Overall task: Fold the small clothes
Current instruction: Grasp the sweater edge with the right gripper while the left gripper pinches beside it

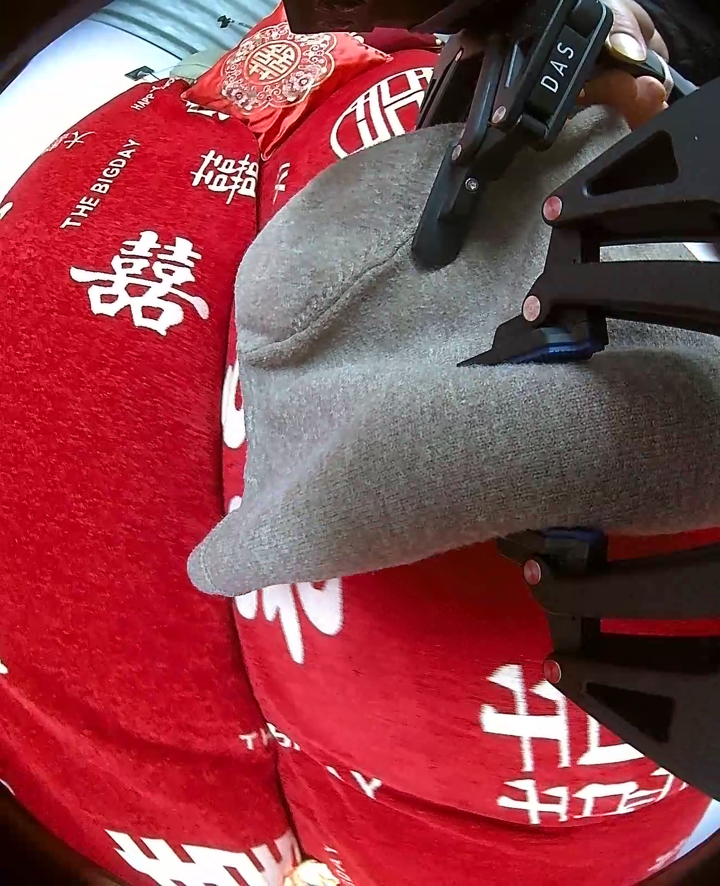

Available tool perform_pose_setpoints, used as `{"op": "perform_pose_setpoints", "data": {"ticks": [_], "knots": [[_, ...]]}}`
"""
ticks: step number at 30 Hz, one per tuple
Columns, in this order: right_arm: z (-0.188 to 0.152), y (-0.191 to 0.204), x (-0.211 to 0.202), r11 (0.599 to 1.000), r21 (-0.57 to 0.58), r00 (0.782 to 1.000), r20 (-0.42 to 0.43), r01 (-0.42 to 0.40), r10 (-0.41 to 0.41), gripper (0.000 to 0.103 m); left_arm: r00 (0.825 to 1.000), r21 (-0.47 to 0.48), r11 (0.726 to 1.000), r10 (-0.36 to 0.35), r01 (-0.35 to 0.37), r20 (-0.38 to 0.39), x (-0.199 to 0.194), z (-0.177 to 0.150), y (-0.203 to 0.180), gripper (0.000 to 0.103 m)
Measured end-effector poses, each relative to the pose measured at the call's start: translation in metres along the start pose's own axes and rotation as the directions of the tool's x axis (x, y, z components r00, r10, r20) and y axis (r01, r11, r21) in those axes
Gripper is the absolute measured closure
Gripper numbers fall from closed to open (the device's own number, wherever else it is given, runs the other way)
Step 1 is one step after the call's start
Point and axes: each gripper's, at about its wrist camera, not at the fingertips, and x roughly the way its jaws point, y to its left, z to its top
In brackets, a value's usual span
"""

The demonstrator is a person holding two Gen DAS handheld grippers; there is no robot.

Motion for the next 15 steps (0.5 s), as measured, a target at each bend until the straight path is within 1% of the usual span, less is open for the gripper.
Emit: {"op": "perform_pose_setpoints", "data": {"ticks": [6, 10, 15], "knots": [[-0.02, 0.011, 0.001, 1.0, -0.009, 1.0, -0.019, -0.002, 0.002, 0.066, 1.0, -0.01, 1.0, 0.002, -0.002, -0.01, -0.003, -0.023, 0.005, 0.059], [-0.029, 0.014, 0.001, 1.0, -0.011, 1.0, -0.031, -0.005, 0.004, 0.066, 1.0, -0.022, 1.0, -0.006, 0.006, -0.013, -0.004, -0.033, 0.008, 0.059], [-0.038, 0.017, 0.001, 1.0, -0.01, 0.999, -0.041, -0.007, 0.007, 0.066, 1.0, -0.016, 1.0, 0.0, 0.0, -0.018, -0.004, -0.044, 0.01, 0.059]]}}
